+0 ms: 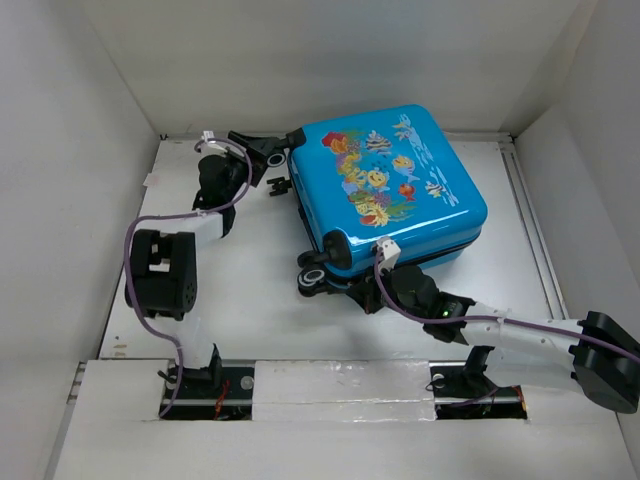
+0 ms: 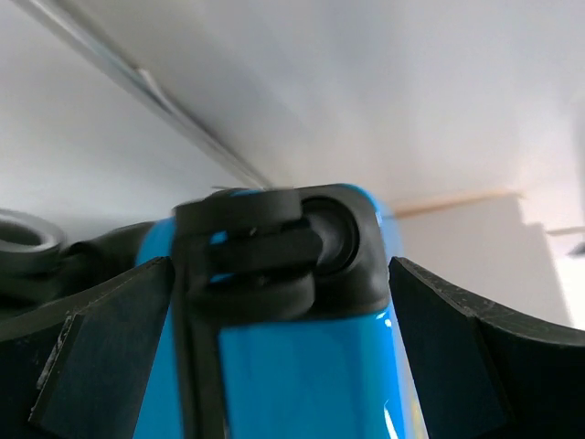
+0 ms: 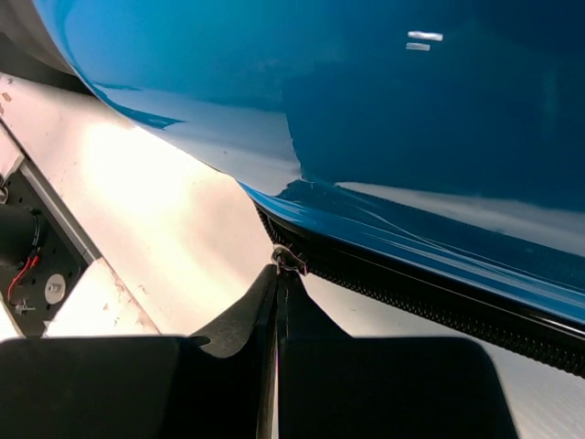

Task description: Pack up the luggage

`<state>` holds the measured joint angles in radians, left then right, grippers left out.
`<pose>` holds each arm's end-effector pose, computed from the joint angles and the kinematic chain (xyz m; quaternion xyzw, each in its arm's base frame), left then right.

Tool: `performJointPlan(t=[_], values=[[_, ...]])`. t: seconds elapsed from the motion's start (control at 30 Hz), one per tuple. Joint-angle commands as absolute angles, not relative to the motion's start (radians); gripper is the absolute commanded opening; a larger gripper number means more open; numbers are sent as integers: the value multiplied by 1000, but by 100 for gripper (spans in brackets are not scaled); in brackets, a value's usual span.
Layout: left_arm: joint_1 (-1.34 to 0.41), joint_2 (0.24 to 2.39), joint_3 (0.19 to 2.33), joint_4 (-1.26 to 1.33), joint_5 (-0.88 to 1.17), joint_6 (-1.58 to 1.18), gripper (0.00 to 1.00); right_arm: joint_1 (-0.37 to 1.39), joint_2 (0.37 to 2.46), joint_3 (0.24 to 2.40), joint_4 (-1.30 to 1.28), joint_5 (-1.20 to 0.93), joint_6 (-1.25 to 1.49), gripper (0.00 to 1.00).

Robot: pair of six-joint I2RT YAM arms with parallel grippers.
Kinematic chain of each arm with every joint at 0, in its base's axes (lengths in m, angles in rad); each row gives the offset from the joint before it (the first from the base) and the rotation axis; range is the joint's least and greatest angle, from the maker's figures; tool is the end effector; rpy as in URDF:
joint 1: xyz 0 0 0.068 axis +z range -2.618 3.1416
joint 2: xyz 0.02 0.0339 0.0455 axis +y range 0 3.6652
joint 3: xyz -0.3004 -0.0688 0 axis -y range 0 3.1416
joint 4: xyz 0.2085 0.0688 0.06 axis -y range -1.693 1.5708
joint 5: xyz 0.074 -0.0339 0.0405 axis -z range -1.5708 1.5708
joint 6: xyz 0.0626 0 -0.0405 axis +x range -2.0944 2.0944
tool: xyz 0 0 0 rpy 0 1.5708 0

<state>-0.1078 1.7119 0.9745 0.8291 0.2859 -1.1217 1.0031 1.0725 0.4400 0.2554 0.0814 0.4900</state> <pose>0.3863 -0.0596 0.3274 -0.2319 0.6343 -0.5002 0.5420 0.1155 0.1717 0.2523 -0.1876 0.8052 0.3567 0.4351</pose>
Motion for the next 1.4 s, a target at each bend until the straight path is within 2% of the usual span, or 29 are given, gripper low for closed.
performJointPlan(t=[0.0,0.17,0.3,0.4,0.47,0.57,0.6,0.73,0.77,0.87,0.9,0.93,0.97,1.17,1.37], values=[[-100,1767,1066,992,407,-1216,100,1039,1071,463,268,-57,522,0],[-91,1886,1170,1002,417,-1267,100,1039,1071,463,268,-66,531,0],[-91,1943,1170,1055,402,-1342,99,1039,1071,454,268,-75,540,0],[-91,1991,1201,1098,402,-1385,89,1039,1071,454,268,-75,540,0],[-91,2006,1201,1129,402,-1407,78,1039,1071,454,268,-75,540,0],[-100,2017,1232,1118,390,-1407,72,1039,1062,454,268,-75,549,0],[-100,2017,1232,1118,381,-1407,65,1039,1062,454,268,-75,549,0],[-100,2037,1250,1118,370,-1407,58,1039,1052,445,259,-75,549,0],[-100,2046,1264,1118,370,-1417,48,1039,1052,445,259,-75,549,0],[-109,2056,1275,1129,370,-1427,30,1039,1031,436,259,-66,558,0],[-109,2056,1275,1129,370,-1427,13,1039,1020,436,259,-57,558,0],[-109,2056,1275,1129,370,-1436,3,1039,1020,427,259,-57,558,0],[-109,2056,1253,1129,359,-1436,0,1039,1009,426,259,-48,558,0],[-75,1912,1109,1149,287,-1341,0,980,980,436,250,-78,558,0],[-32,1631,731,1242,201,-1230,0,763,957,501,238,-245,489,0]])
